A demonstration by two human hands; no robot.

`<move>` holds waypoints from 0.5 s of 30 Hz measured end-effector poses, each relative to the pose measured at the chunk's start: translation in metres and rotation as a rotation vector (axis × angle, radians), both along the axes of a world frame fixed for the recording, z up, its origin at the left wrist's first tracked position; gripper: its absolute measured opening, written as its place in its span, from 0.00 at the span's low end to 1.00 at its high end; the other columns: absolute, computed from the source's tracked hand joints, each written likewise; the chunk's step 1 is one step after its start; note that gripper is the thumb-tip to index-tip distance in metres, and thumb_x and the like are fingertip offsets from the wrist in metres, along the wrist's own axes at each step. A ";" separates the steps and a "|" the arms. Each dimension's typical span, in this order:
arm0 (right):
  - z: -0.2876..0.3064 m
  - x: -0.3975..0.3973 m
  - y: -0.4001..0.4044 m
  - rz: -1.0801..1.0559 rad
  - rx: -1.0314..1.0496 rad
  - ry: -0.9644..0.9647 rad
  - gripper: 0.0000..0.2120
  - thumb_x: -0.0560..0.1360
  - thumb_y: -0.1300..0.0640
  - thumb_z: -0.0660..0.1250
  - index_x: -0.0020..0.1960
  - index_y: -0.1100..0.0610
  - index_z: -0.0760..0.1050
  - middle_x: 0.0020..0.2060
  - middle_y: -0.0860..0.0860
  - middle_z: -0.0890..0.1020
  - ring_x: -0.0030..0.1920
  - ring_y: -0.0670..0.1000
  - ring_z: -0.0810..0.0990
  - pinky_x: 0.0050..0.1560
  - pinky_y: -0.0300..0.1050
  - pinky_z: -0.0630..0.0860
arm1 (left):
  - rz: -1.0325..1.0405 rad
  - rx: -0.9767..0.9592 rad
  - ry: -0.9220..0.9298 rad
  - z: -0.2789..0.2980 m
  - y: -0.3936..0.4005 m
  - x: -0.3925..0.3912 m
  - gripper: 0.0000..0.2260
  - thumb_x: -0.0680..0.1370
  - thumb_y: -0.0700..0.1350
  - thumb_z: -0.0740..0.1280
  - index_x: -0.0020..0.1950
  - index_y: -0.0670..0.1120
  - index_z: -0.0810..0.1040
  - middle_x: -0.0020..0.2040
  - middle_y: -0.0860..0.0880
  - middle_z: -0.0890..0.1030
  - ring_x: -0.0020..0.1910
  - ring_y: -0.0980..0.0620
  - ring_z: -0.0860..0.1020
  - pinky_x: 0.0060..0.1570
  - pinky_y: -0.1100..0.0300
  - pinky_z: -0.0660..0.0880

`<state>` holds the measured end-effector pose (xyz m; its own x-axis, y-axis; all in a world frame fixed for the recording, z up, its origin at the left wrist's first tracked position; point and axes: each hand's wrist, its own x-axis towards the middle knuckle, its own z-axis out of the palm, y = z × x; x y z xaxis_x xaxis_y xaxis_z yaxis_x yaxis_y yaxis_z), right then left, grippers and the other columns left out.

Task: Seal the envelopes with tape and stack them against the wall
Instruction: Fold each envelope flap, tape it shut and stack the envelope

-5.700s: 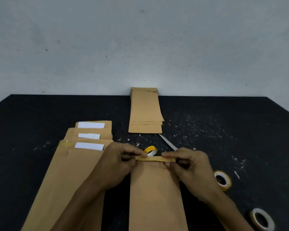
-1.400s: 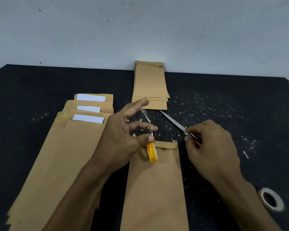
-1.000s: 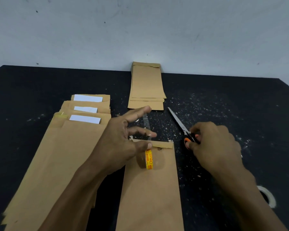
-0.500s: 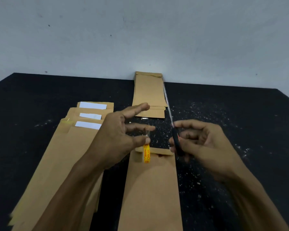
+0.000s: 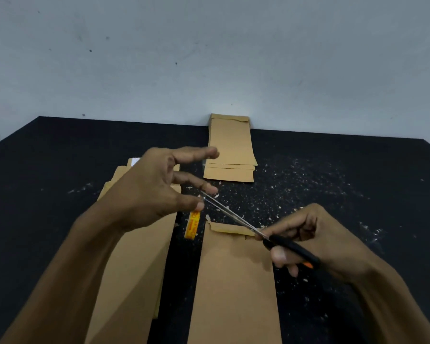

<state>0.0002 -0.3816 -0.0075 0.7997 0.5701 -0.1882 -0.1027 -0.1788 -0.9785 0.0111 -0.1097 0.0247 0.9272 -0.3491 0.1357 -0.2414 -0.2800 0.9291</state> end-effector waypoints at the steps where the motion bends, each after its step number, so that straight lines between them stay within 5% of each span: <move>1: 0.000 0.000 0.001 0.005 -0.014 0.004 0.27 0.56 0.49 0.86 0.50 0.63 0.86 0.36 0.65 0.84 0.25 0.49 0.79 0.26 0.37 0.76 | -0.014 0.014 0.010 -0.001 0.001 -0.001 0.36 0.68 0.27 0.74 0.72 0.49 0.72 0.71 0.58 0.74 0.52 0.52 0.84 0.44 0.63 0.81; 6: 0.000 -0.003 0.006 -0.027 -0.061 0.010 0.16 0.59 0.66 0.78 0.47 0.64 0.86 0.35 0.66 0.84 0.24 0.47 0.79 0.23 0.37 0.75 | -0.067 0.068 0.056 -0.002 0.002 -0.002 0.36 0.69 0.27 0.74 0.73 0.49 0.71 0.71 0.58 0.73 0.53 0.53 0.84 0.45 0.61 0.82; 15: -0.007 -0.001 0.006 -0.072 -0.140 -0.011 0.17 0.59 0.60 0.81 0.48 0.59 0.87 0.38 0.66 0.85 0.30 0.58 0.80 0.28 0.40 0.79 | -0.026 -0.008 0.040 -0.006 0.001 -0.002 0.37 0.69 0.26 0.73 0.72 0.51 0.71 0.70 0.58 0.74 0.58 0.56 0.82 0.48 0.57 0.83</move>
